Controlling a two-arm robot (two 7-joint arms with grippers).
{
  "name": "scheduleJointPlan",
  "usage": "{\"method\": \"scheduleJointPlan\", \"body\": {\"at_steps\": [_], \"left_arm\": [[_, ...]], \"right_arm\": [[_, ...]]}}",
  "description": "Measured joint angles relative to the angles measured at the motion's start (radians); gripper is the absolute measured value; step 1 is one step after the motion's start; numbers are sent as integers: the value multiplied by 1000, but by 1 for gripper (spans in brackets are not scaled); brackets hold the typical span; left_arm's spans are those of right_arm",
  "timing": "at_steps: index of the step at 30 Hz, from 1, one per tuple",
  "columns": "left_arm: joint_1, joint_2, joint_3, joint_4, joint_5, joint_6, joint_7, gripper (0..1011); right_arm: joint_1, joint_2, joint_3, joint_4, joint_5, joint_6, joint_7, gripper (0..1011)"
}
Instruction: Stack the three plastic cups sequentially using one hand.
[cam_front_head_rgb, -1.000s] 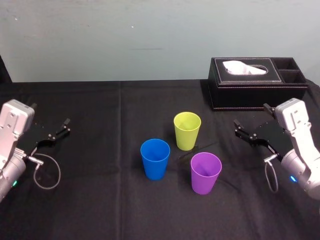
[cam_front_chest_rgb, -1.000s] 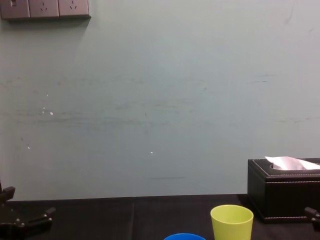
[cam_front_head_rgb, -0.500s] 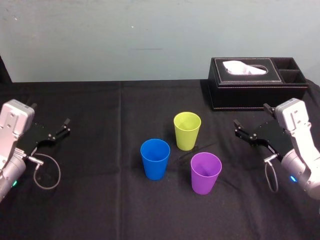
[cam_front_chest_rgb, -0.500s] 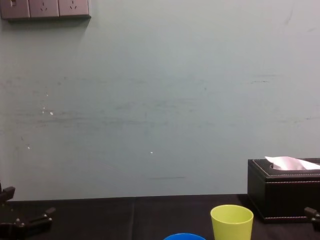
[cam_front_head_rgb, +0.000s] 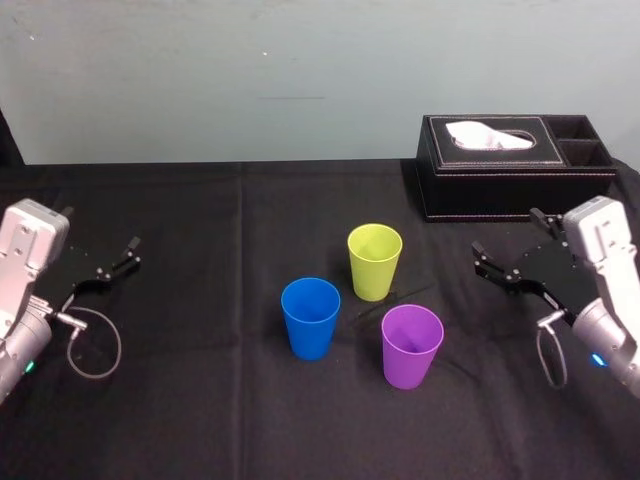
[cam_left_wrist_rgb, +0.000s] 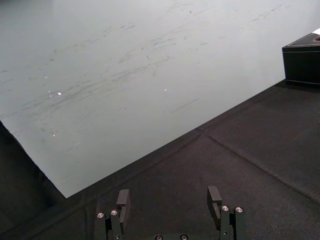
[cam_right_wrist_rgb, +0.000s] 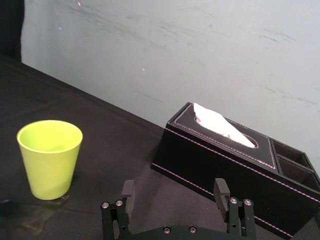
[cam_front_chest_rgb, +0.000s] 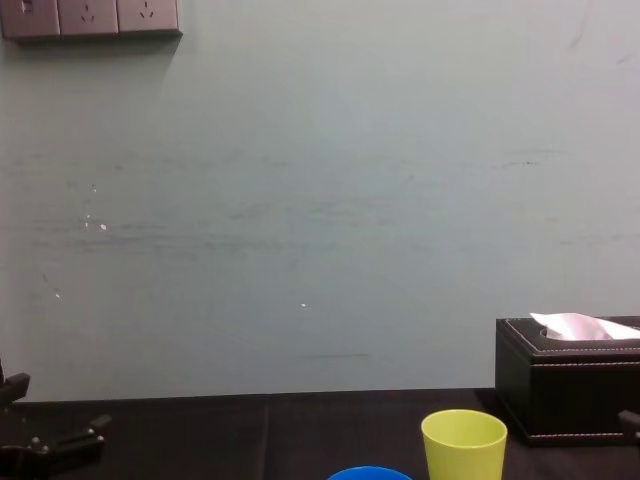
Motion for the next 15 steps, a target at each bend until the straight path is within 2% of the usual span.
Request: {"method": "scheduleJointPlan", "body": {"at_steps": [5, 15], "left_arm": [[0, 0, 0, 0, 0, 0, 0, 1010], [0, 0, 0, 0, 0, 0, 0, 1010]], "right_arm": [[-30, 27, 30, -47, 32, 5, 41, 1000], [-124, 120, 111, -180, 114, 17, 154, 1000]]}}
